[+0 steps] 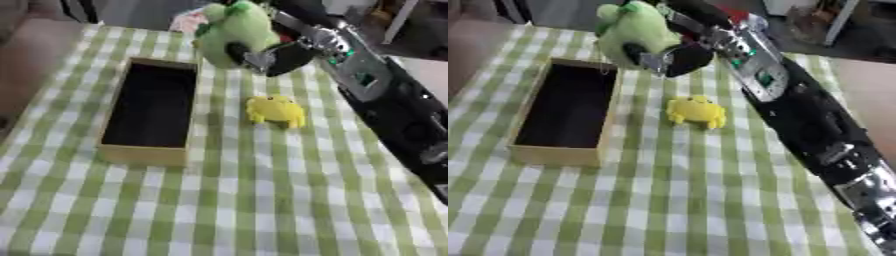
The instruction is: Pick up objects on the table and place them in the box.
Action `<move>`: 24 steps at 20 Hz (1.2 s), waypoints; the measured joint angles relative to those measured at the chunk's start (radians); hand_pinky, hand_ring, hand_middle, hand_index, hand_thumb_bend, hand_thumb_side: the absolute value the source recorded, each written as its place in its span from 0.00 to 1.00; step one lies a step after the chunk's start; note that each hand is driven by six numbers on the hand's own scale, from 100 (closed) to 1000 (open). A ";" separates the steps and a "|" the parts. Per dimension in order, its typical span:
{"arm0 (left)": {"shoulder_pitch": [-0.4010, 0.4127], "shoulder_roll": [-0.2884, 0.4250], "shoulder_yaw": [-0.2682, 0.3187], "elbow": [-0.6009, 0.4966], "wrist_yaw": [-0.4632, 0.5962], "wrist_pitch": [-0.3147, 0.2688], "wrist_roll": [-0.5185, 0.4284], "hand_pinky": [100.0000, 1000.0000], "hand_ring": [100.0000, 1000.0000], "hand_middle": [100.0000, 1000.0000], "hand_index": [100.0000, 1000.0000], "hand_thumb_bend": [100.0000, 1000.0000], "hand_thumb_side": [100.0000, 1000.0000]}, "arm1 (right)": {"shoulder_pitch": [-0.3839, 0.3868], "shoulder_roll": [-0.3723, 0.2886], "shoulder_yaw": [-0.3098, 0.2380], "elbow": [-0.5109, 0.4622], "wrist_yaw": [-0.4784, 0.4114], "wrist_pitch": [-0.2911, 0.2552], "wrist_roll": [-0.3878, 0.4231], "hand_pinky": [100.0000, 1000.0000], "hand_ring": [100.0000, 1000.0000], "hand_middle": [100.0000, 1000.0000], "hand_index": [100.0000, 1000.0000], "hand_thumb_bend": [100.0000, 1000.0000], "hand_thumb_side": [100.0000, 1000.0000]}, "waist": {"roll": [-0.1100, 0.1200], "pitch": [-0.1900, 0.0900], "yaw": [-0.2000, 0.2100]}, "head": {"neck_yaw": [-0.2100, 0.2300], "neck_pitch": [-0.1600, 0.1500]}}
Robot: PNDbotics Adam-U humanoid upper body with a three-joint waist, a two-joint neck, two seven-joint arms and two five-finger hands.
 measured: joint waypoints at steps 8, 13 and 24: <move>-0.032 0.000 -0.019 -0.013 0.040 0.006 -0.015 0.75 0.64 0.61 0.68 0.00 0.86 | -0.040 0.085 -0.025 0.178 0.243 -0.099 -0.016 0.62 0.79 0.51 0.76 0.00 0.38 | -0.004 0.008 0.073 | -0.073 -0.018; -0.039 -0.001 -0.025 -0.015 0.053 0.007 -0.021 0.75 0.64 0.62 0.68 0.00 0.86 | -0.045 0.118 -0.038 0.262 0.373 -0.139 -0.069 0.62 0.79 0.56 0.80 0.31 0.48 | -0.004 0.011 0.080 | -0.095 -0.025; -0.054 -0.002 -0.037 -0.018 0.069 0.014 -0.039 0.75 0.64 0.62 0.68 0.00 0.86 | -0.063 0.180 -0.054 0.367 0.565 -0.134 -0.089 0.70 0.89 0.81 0.94 0.56 0.57 | -0.003 0.015 0.104 | -0.134 -0.031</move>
